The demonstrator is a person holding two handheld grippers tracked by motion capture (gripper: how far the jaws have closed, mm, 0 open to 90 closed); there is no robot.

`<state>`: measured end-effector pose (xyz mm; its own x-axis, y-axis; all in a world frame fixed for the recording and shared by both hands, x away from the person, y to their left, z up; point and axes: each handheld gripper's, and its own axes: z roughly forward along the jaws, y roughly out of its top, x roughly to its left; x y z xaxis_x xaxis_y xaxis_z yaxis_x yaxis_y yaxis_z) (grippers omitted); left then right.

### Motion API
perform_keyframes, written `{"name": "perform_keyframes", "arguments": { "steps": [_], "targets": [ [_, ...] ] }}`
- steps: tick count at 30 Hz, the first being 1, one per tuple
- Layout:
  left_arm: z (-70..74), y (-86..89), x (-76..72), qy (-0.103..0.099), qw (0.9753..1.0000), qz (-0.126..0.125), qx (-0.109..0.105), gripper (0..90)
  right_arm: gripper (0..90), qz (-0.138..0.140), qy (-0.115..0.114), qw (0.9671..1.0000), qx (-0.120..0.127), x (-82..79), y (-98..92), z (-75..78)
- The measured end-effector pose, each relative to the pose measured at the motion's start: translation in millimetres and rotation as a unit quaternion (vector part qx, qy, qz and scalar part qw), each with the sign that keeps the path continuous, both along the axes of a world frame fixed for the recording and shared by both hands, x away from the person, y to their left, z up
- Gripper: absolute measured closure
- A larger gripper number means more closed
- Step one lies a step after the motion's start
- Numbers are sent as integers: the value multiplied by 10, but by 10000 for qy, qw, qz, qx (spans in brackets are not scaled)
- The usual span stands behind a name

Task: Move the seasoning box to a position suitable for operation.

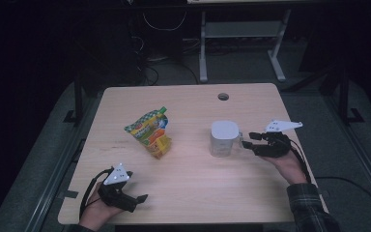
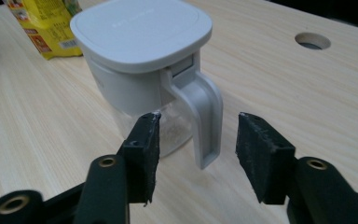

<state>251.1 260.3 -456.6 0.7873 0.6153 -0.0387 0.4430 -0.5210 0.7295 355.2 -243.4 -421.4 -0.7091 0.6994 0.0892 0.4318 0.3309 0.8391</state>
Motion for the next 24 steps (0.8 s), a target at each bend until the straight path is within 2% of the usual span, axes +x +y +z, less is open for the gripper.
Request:
{"name": "perform_keyframes", "arguments": {
  "steps": [5, 12, 24],
  "targets": [
    [-6, -3, 3, 17, 10000, -4, 2, 0, 504, 126, 60, 9999, 83, 92, -19, -75],
    [-13, -5, 8, 24, 10000, -26, -3, 0, 501, 264, 31, 9995, 180, 169, -27, -139],
    [-13, -10, 7, 51, 10000, -52, -37, 0, 498, 280, 10, 9994, 198, 258, -13, -218]
  ]
}}
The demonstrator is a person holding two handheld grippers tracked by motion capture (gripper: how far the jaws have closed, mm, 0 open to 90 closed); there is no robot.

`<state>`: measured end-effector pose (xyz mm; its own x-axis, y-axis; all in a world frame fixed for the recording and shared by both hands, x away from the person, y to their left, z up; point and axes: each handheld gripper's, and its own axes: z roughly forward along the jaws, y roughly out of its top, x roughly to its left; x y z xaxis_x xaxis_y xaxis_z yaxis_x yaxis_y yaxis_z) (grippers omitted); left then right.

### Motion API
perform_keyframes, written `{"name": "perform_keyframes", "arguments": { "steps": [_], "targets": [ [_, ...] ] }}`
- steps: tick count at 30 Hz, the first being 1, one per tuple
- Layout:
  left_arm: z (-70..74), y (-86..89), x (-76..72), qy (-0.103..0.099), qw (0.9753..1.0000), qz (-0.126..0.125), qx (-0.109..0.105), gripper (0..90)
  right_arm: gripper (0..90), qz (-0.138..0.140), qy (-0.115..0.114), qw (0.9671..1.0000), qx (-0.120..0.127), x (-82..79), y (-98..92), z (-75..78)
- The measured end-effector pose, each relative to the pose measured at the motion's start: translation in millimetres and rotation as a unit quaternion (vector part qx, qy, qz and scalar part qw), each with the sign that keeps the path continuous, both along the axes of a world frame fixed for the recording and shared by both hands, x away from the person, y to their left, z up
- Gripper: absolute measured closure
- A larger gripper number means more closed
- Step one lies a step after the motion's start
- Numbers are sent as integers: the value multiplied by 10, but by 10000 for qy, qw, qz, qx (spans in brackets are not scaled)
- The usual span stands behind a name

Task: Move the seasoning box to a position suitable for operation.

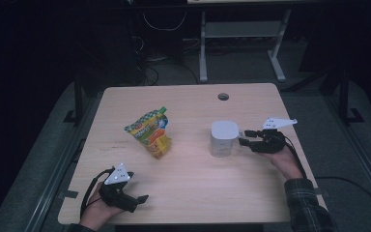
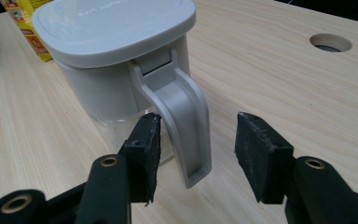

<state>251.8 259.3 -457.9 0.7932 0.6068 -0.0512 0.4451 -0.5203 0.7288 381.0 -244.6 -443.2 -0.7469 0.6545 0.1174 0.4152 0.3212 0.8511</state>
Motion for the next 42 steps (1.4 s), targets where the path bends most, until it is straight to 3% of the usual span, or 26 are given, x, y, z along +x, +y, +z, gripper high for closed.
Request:
{"name": "perform_keyframes", "arguments": {
  "steps": [2, 4, 7, 15, 25, 30, 42],
  "targets": [
    [-1, 0, -1, -6, 10000, -4, -4, 0, 482, 1, 59, 10000, -80, 7, 2, 1],
    [-3, -2, 1, 8, 10000, -17, 1, 0, 482, 32, 95, 9995, -309, 29, 30, 35],
    [2, -6, -8, -6, 10000, -40, -13, 0, 509, 208, 71, 9996, -191, 71, 50, 44],
    [2, -1, -14, 13, 10000, -43, -8, 0, 642, 338, 7, 9989, -311, 55, 88, 20],
    [1, -1, -16, 9, 10000, -47, -8, 0, 656, 618, 33, 9971, -433, -113, 160, 69],
    [-6, 10, -12, 15, 10000, -54, -3, 0, 604, 641, -88, 9976, -250, -194, 216, 68],
    [-4, 24, -8, 9, 9999, -16, -99, 0, 659, 676, -87, 9974, -217, -155, 251, 57]
  ]
}}
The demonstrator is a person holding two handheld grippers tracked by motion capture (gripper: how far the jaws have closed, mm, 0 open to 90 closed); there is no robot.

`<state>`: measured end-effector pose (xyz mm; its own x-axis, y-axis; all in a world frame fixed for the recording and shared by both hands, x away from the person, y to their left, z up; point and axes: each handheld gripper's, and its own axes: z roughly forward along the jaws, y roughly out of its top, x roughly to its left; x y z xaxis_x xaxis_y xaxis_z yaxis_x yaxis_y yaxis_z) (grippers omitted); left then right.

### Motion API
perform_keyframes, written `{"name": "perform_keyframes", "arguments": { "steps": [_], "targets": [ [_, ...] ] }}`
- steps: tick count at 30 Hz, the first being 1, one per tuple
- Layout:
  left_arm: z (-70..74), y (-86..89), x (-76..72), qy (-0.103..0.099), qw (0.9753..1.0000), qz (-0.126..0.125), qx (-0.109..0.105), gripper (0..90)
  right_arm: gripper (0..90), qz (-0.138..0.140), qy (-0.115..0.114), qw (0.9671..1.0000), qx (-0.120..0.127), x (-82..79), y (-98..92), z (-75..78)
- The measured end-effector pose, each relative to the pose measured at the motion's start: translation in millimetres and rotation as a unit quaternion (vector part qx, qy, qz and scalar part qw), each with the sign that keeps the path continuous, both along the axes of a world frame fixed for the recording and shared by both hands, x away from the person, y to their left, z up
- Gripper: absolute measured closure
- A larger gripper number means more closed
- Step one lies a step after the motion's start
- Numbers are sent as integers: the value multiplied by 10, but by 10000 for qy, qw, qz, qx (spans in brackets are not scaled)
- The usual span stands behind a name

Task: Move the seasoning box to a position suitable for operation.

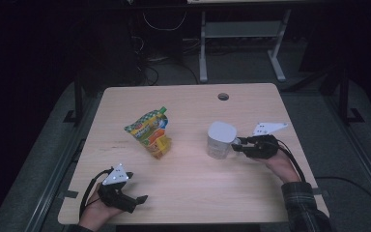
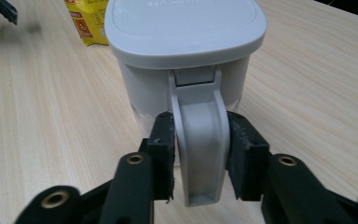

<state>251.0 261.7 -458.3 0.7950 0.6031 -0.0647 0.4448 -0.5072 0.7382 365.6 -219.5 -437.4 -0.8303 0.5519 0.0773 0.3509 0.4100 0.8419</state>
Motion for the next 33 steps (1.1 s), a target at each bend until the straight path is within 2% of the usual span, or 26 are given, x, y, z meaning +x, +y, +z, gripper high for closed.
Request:
{"name": "perform_keyframes", "arguments": {
  "steps": [7, 12, 17, 23, 33],
  "targets": [
    [2, -3, -13, -14, 9999, -50, 87, 0, 684, 101, -122, 9998, -150, -67, 72, 19],
    [2, 8, -12, 6, 10000, -10, 11, 0, 685, 96, -131, 9997, -162, -122, 100, 26],
    [12, 3, -16, -38, 10000, -65, 66, 0, 687, 169, -178, 9996, -153, -223, 152, 72],
    [25, -19, -43, -89, 10000, -37, 23, 0, 687, 326, -205, 9991, -160, -375, 223, 118],
    [21, -32, -43, -66, 10000, -24, 7, 0, 687, 610, -248, 9978, -124, -631, 316, 144]
  ]
}}
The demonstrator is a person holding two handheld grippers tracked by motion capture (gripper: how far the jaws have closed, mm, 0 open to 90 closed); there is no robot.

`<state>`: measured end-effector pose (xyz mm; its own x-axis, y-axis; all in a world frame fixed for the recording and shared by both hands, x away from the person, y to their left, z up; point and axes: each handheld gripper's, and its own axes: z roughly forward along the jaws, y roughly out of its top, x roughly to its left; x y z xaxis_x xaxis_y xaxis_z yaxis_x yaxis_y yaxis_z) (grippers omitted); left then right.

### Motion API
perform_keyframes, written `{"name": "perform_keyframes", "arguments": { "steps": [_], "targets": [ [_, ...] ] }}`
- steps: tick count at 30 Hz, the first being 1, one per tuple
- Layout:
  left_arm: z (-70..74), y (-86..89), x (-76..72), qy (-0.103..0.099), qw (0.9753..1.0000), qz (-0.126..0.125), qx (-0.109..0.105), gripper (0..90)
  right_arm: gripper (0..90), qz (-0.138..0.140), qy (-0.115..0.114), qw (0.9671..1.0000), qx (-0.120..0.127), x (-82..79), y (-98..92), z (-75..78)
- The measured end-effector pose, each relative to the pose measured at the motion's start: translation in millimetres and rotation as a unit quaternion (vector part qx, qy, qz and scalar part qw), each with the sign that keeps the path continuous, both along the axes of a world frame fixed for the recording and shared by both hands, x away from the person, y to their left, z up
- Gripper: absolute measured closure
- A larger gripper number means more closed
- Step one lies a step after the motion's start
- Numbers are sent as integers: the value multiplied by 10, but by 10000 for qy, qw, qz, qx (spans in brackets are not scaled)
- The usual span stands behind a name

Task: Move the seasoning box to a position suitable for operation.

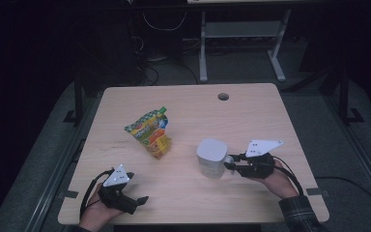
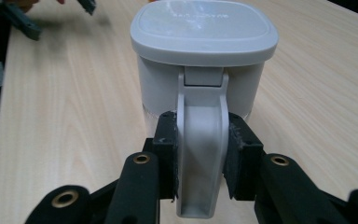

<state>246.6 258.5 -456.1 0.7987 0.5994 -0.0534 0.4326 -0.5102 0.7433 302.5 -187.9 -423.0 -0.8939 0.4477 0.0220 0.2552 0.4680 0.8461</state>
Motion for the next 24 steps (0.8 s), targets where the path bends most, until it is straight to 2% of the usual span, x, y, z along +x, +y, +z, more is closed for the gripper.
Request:
{"name": "perform_keyframes", "arguments": {
  "steps": [3, 10, 16, 23, 24],
  "targets": [
    [2, 2, 0, -6, 10000, 0, -10, 0, 687, 84, 57, 9999, 111, -63, 2, -21],
    [2, -3, -2, 4, 10000, -35, 44, 0, 687, 335, 91, 9992, 184, -213, 37, -30],
    [4, -17, -7, 0, 10000, -63, 73, 0, 685, 593, 132, 9980, 159, -288, 67, -58],
    [-3, -29, -9, 15, 10000, -53, 55, 0, 676, 568, 134, 9983, -35, -270, 96, -101],
    [-4, -29, -9, 17, 10000, -52, 56, 0, 675, 560, 128, 9983, 6, -267, 93, -108]
  ]
}}
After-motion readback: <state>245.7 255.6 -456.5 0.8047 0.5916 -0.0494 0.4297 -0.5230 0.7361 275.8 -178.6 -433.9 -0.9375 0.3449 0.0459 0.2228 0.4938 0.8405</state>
